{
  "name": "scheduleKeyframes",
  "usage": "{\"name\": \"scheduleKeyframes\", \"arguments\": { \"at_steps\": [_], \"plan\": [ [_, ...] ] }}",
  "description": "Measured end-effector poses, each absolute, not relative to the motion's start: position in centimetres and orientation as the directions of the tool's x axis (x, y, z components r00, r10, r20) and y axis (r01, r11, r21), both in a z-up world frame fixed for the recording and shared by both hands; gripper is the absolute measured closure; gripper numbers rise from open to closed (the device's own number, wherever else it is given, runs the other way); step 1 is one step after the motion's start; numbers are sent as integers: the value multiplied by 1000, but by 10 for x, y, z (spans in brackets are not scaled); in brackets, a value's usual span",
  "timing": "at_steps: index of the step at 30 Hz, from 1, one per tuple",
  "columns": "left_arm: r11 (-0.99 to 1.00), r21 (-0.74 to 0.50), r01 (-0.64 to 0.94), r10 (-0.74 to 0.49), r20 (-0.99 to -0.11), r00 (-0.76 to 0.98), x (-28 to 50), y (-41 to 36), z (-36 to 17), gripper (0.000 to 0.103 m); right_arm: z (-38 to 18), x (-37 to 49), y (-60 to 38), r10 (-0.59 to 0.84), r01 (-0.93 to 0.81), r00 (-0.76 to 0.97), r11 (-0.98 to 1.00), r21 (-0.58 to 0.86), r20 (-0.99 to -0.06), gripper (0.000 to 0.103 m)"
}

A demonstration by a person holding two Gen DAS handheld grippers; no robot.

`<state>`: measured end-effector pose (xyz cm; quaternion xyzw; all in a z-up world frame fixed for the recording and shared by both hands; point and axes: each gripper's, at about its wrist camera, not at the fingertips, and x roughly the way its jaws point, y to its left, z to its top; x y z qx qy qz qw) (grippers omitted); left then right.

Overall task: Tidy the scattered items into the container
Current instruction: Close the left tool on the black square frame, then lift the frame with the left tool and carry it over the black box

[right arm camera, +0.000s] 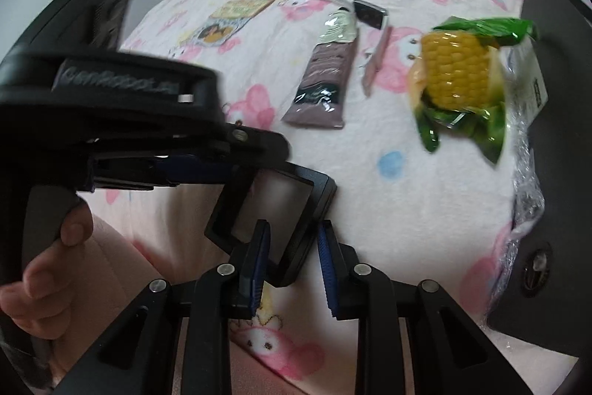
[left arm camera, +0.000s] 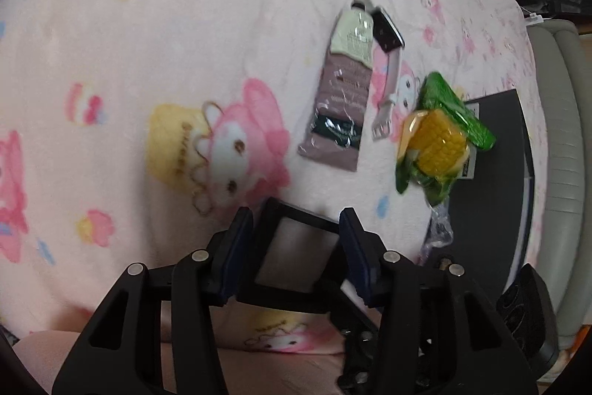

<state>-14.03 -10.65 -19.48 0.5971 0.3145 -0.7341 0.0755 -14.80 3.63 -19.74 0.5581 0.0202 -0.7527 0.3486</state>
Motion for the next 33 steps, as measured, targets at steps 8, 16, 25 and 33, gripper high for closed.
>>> {"name": "scheduleKeyframes", "arguments": {
  "at_steps": [8,16,25,33],
  "plan": [
    [-867,-175,466,96,-977,-189,-138,-92,-196,66,-205,-157,21,-482,523,-143,-778,347,-864,80],
    [-874,-145,464,102,-988,-116,-143,-93,-211,70,-219,-157,35,-479,481,-123,-795,370,-869,79],
    [-829,-380,410,311,-923,-227,-132,-103,-201,91,-209,-150,53,-482,495,-157,-794,353,-862,77],
    [-822,-344,455,302,-939,-164,-113,-109,-214,81,-212,-153,66,-490,480,-143,-794,372,-860,77]
  ]
}}
